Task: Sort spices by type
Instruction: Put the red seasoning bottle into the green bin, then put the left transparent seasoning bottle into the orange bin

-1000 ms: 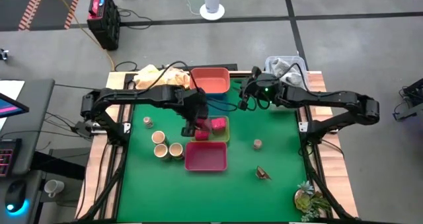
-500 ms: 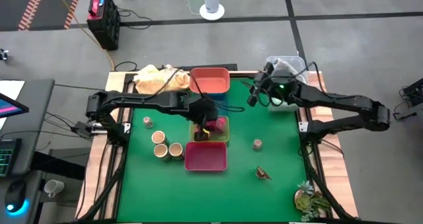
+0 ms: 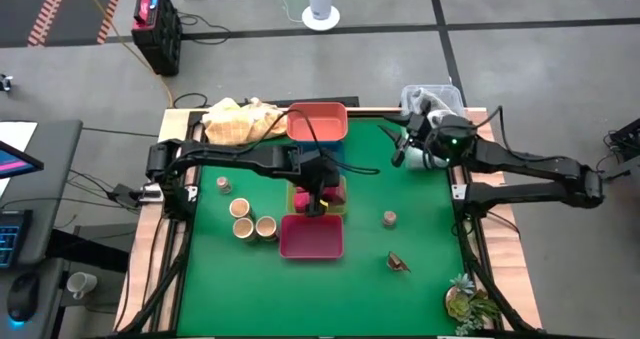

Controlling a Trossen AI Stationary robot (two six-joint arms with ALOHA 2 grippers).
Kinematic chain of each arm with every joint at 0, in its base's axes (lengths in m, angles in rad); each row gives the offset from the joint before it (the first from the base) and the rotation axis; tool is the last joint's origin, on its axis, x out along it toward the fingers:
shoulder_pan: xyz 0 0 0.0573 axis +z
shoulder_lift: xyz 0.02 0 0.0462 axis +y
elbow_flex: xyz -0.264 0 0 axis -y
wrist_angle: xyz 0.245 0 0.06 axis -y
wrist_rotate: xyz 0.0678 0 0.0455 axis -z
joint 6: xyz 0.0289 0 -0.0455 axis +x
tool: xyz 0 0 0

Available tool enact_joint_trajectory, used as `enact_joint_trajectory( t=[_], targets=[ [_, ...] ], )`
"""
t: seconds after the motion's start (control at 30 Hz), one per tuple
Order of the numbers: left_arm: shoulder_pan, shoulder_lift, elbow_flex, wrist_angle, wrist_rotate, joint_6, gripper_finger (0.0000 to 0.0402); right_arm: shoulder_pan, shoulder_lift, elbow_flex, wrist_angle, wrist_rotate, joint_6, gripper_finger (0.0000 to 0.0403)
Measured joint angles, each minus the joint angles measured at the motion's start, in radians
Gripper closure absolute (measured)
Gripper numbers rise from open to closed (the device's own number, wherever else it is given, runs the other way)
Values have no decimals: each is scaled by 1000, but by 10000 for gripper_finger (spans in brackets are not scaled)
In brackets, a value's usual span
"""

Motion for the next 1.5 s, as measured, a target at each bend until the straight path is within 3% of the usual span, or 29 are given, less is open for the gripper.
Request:
enact_joint_trajectory(
  t=[0.13, 0.8, 1.13, 1.3, 1.5],
  targets=[
    [0, 0, 0, -34, -48, -3, 194, 24, 1, 0, 4, 0, -17, 251],
    [-28, 94, 2, -94, -100, -9, 191, 69, 0, 0, 26, 1, -18, 251],
    [-29, 95, 2, -84, -90, 36, 124, 72, 0, 0, 25, 1, -18, 251],
    [-29, 44, -2, -77, -90, 71, 111, 72, 1, 0, 20, 2, -14, 251],
    [-29, -110, -61, -28, -91, 84, 127, 76, -15, 2, -24, 2, -17, 251]
  ],
)
